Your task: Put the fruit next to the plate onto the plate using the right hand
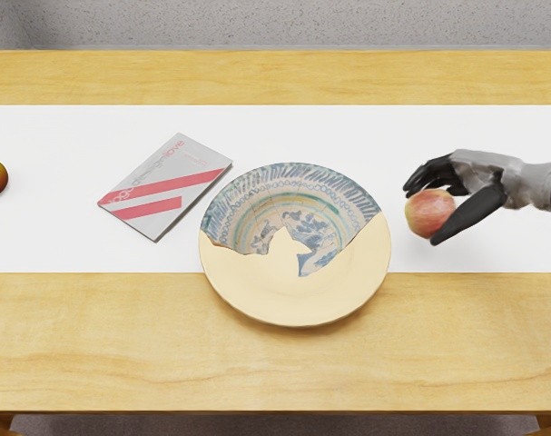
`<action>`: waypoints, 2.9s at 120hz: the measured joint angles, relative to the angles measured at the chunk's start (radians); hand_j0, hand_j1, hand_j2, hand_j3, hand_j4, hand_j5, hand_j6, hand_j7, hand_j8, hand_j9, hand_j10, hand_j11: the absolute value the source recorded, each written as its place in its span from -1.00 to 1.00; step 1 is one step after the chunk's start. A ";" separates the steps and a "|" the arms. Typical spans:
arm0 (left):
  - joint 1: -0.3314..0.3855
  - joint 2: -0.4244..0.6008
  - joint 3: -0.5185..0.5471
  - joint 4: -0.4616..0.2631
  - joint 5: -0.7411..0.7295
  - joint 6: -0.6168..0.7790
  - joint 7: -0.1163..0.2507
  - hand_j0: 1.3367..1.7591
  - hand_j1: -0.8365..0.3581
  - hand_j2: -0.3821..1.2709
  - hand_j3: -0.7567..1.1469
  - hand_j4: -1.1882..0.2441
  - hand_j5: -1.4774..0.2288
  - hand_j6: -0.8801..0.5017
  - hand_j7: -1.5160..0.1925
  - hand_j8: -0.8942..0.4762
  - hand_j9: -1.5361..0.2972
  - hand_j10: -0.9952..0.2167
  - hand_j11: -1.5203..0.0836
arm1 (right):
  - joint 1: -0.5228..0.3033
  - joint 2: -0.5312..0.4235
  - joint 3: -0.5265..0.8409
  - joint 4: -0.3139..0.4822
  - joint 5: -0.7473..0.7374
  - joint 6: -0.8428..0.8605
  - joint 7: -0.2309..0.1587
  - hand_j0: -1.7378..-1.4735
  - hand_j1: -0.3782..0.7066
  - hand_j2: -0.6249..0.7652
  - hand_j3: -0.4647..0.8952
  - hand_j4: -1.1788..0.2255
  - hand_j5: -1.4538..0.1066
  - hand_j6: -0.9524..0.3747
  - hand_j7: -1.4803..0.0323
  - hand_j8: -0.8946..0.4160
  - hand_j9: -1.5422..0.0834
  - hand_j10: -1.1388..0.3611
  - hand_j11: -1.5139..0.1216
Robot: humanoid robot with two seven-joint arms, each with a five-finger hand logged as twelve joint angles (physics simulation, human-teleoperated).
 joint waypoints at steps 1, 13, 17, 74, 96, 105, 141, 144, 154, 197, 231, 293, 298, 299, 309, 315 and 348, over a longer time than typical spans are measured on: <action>0.000 0.000 0.000 0.000 0.000 0.000 0.000 0.52 0.49 -0.48 -0.20 0.32 0.36 -0.08 0.40 -0.05 0.33 0.24 0.50 | 0.000 -0.001 0.005 0.000 0.009 0.008 0.000 -0.39 -0.13 0.14 -0.32 -0.11 -0.09 -0.25 -0.01 -0.14 -0.02 -0.13 -0.08; 0.000 0.000 0.000 0.000 0.000 0.000 0.000 0.52 0.49 -0.48 -0.20 0.32 0.36 -0.08 0.40 -0.05 0.33 0.24 0.50 | 0.001 0.001 0.044 0.002 0.080 0.081 0.000 -0.39 -0.14 0.14 -0.32 -0.11 -0.09 -0.25 -0.01 -0.15 -0.02 -0.14 -0.08; 0.000 0.000 0.000 0.000 0.000 0.000 0.000 0.52 0.49 -0.48 -0.20 0.32 0.36 -0.08 0.40 -0.05 0.33 0.24 0.50 | 0.002 0.010 0.052 0.003 0.091 0.095 0.000 -0.39 -0.14 0.14 -0.32 -0.11 -0.09 -0.26 -0.01 -0.15 -0.02 -0.14 -0.07; 0.000 0.000 0.000 0.000 0.000 0.000 0.000 0.52 0.49 -0.48 -0.20 0.32 0.36 -0.08 0.40 -0.05 0.33 0.24 0.50 | 0.083 0.322 0.056 0.004 -0.230 0.139 -0.012 -0.40 -0.12 0.16 -0.31 -0.10 -0.09 -0.25 0.00 -0.15 -0.01 -0.15 -0.07; 0.000 0.000 0.000 0.000 0.000 0.000 0.000 0.52 0.49 -0.48 -0.20 0.32 0.36 -0.08 0.40 -0.05 0.33 0.24 0.50 | 0.088 0.435 0.039 -0.011 -0.372 0.137 -0.024 -0.40 -0.11 0.18 -0.31 -0.09 -0.09 -0.25 0.00 -0.14 -0.02 -0.14 -0.07; 0.000 0.000 0.000 0.000 0.000 0.000 0.000 0.52 0.49 -0.48 -0.20 0.32 0.36 -0.08 0.40 -0.05 0.33 0.24 0.50 | 0.105 0.469 0.011 -0.024 -0.413 0.133 -0.028 -0.40 -0.11 0.17 -0.31 -0.09 -0.10 -0.25 0.00 -0.14 -0.02 -0.14 -0.07; 0.000 0.000 0.000 0.000 0.000 0.000 0.000 0.52 0.49 -0.48 -0.20 0.32 0.36 -0.08 0.40 -0.05 0.33 0.24 0.50 | 0.139 0.538 -0.048 -0.074 -0.516 0.124 -0.050 -0.39 -0.14 0.13 -0.32 -0.10 -0.08 -0.26 0.00 -0.15 -0.02 -0.14 -0.07; 0.000 0.000 0.000 0.000 0.000 0.000 0.000 0.52 0.49 -0.48 -0.20 0.32 0.36 -0.08 0.40 -0.05 0.33 0.24 0.50 | 0.139 0.540 -0.049 -0.075 -0.519 0.124 -0.051 -0.39 -0.14 0.13 -0.32 -0.11 -0.08 -0.26 0.00 -0.15 -0.02 -0.14 -0.07; 0.000 0.000 0.000 0.000 0.000 0.000 0.000 0.52 0.49 -0.48 -0.20 0.32 0.36 -0.08 0.40 -0.05 0.33 0.24 0.50 | 0.140 0.548 -0.062 -0.083 -0.534 0.124 -0.052 -0.39 -0.15 0.12 -0.32 -0.11 -0.08 -0.26 0.00 -0.16 -0.02 -0.14 -0.07; 0.000 0.000 0.000 0.000 0.000 0.000 0.000 0.52 0.49 -0.48 -0.20 0.32 0.36 -0.08 0.40 -0.05 0.33 0.24 0.50 | 0.139 0.568 -0.084 -0.132 -0.547 0.123 -0.051 -0.39 -0.16 0.11 -0.32 -0.07 -0.03 -0.30 0.04 -0.19 0.03 -0.16 -0.03; 0.000 0.000 0.000 0.000 0.000 0.000 0.000 0.52 0.49 -0.48 -0.20 0.32 0.36 -0.08 0.40 -0.05 0.33 0.24 0.50 | 0.136 0.572 -0.085 -0.155 -0.533 0.112 -0.049 -0.39 -0.36 -0.08 -0.32 0.23 0.33 -0.03 0.41 -0.07 0.39 0.05 0.34; 0.000 0.000 0.000 0.000 0.000 0.000 0.000 0.52 0.49 -0.48 -0.21 0.32 0.36 -0.08 0.40 -0.05 0.33 0.24 0.50 | 0.157 0.355 -0.036 -0.140 0.127 0.263 -0.042 -0.40 -0.80 -0.11 -0.32 0.58 0.75 0.33 0.84 0.26 0.79 0.42 0.74; 0.000 0.000 0.000 0.000 0.000 0.000 0.000 0.52 0.49 -0.48 -0.21 0.32 0.36 -0.08 0.40 -0.05 0.33 0.24 0.50 | 0.157 0.318 -0.034 -0.140 0.216 0.283 -0.042 -0.40 -0.81 -0.11 -0.32 0.59 0.76 0.34 0.85 0.27 0.80 0.43 0.75; 0.000 0.000 0.000 0.000 0.000 0.000 0.000 0.52 0.49 -0.48 -0.21 0.32 0.36 -0.08 0.40 -0.05 0.33 0.24 0.50 | 0.157 0.311 -0.033 -0.140 0.233 0.287 -0.042 -0.40 -0.82 -0.11 -0.32 0.59 0.76 0.34 0.85 0.27 0.80 0.43 0.75; 0.000 0.000 0.000 0.000 0.000 0.000 0.000 0.52 0.49 -0.48 -0.21 0.32 0.36 -0.08 0.40 -0.05 0.33 0.24 0.50 | 0.146 0.235 -0.032 -0.140 0.408 0.307 -0.042 -0.40 -0.83 -0.11 -0.32 0.60 0.77 0.35 0.86 0.28 0.81 0.44 0.77; 0.000 0.000 0.000 0.000 0.000 0.000 0.000 0.52 0.49 -0.48 -0.21 0.32 0.36 -0.08 0.40 -0.05 0.33 0.24 0.50 | 0.134 0.197 -0.032 -0.141 0.492 0.314 -0.042 -0.40 -0.84 -0.11 -0.32 0.61 0.78 0.36 0.87 0.29 0.82 0.45 0.77; 0.000 0.000 0.000 0.000 0.000 0.000 0.000 0.52 0.49 -0.48 -0.21 0.32 0.36 -0.08 0.40 -0.05 0.33 0.24 0.50 | 0.041 0.046 -0.033 -0.169 0.756 0.324 -0.041 -0.40 -0.86 -0.11 -0.32 0.62 0.80 0.38 0.89 0.31 0.84 0.47 0.79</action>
